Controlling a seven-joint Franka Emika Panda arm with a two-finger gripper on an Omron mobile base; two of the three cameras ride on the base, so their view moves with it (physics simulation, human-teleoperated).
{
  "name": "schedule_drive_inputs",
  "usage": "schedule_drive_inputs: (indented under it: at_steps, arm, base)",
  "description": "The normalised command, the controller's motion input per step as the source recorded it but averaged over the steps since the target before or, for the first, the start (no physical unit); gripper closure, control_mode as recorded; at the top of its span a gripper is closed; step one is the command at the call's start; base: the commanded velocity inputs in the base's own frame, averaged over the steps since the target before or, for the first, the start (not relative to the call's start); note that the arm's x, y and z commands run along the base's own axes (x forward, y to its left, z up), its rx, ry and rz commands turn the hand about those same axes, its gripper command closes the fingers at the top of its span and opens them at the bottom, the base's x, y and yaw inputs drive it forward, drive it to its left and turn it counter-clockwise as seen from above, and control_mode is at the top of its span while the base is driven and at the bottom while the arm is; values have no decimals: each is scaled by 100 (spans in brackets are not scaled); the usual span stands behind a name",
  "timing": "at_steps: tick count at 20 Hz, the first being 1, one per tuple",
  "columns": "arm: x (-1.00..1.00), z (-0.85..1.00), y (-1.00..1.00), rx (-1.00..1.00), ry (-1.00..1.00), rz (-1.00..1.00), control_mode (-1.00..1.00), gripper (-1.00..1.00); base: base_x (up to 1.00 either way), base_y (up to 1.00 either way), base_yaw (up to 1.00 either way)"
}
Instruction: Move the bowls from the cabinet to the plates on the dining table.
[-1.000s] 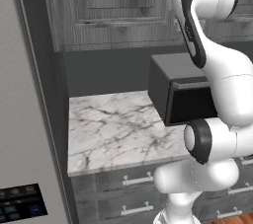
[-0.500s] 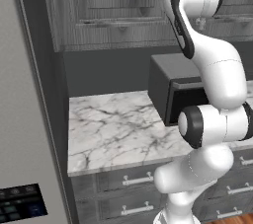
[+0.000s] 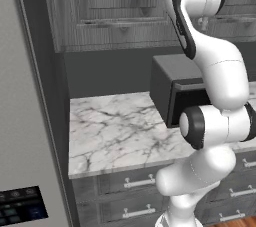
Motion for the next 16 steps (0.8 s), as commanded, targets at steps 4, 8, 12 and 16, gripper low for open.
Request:
schedule_drive_inputs:
  at_steps: [4,8,12,16]
  arm:
    - [0,0,0,0,0,0,-100,100]
    - [0,0,0,0,0,0,-100,100]
    - [0,0,0,0,0,0,-100,100]
    - [0,0,0,0,0,0,-100,100]
  base:
    - [0,0,0]
    - [0,0,0]
    - [0,0,0]
    - [0,0,0]
